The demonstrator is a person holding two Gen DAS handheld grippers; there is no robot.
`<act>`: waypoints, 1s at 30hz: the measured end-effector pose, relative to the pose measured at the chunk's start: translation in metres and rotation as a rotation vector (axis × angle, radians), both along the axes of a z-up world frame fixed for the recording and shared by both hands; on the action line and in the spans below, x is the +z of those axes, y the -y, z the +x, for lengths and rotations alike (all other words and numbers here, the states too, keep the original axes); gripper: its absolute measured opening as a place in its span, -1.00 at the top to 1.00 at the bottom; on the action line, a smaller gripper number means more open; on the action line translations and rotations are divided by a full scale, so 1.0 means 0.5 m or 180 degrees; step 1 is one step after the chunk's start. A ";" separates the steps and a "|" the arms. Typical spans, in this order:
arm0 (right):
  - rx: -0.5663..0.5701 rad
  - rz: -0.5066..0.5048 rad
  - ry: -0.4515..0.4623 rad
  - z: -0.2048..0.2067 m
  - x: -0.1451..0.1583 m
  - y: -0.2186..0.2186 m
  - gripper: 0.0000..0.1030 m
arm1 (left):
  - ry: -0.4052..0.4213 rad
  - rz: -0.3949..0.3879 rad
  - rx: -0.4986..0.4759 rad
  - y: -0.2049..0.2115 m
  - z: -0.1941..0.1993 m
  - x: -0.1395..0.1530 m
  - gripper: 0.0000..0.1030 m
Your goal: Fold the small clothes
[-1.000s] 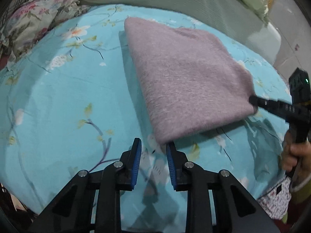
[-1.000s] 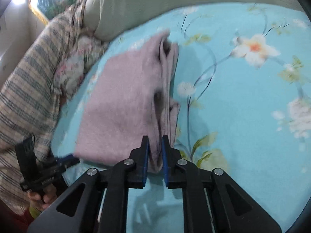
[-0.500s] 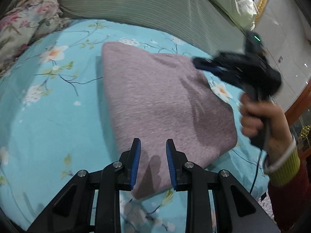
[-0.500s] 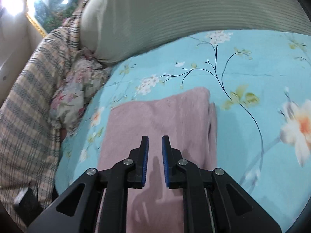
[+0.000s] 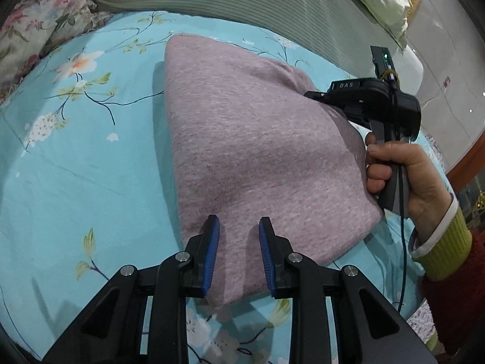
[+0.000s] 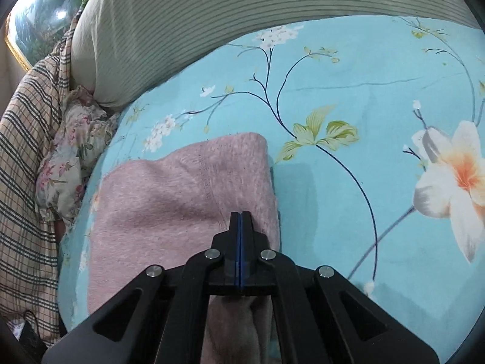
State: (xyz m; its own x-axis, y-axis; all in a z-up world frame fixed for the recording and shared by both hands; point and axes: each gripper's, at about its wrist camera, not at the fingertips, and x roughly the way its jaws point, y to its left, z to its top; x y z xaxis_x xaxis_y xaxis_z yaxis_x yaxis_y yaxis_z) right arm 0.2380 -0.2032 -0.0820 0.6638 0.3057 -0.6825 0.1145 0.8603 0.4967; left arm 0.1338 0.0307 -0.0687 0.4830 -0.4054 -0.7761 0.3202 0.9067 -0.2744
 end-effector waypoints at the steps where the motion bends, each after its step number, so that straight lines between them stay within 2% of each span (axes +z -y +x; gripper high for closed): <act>1: 0.0010 0.0017 0.0040 -0.017 0.014 -0.002 0.94 | 0.0005 0.0007 0.0002 -0.001 -0.004 0.000 0.46; 3: 0.0076 0.0016 0.0143 -0.053 0.044 -0.010 0.93 | 0.0014 -0.0012 0.0007 -0.008 -0.011 0.003 0.44; 7: 0.0459 0.0010 0.0320 -0.156 0.091 -0.056 0.93 | 0.0055 -0.0102 -0.0005 -0.026 -0.043 0.022 0.41; 9: 0.0599 -0.0088 0.0285 -0.193 0.082 -0.077 0.93 | 0.0070 -0.0131 -0.0037 -0.027 -0.054 0.026 0.38; 11: 0.0527 -0.0288 0.0124 -0.204 0.051 -0.079 0.94 | 0.0065 -0.0109 -0.0047 -0.027 -0.061 0.021 0.37; 14: 0.0395 -0.0059 0.0059 -0.208 0.012 -0.052 1.00 | 0.0017 -0.0083 -0.0027 -0.022 -0.069 0.008 0.37; 16: 0.0379 -0.0071 0.0074 -0.213 0.019 -0.054 1.00 | 0.0023 -0.0077 -0.0015 -0.021 -0.072 0.006 0.38; 17: 0.0394 -0.0099 0.0097 -0.220 0.028 -0.058 0.93 | 0.0023 -0.0073 -0.0007 -0.021 -0.069 0.007 0.37; 21: 0.0514 -0.0087 0.0233 -0.271 0.062 -0.078 0.93 | 0.0034 -0.0091 0.0001 -0.026 -0.075 0.012 0.37; 26: 0.0514 -0.0427 -0.0076 -0.322 0.004 -0.078 0.94 | 0.0056 -0.0055 -0.0001 -0.028 -0.076 0.005 0.37; 30: 0.0480 -0.0454 -0.0055 -0.329 -0.015 -0.069 0.94 | 0.0061 0.0060 0.0009 -0.017 -0.078 0.000 0.37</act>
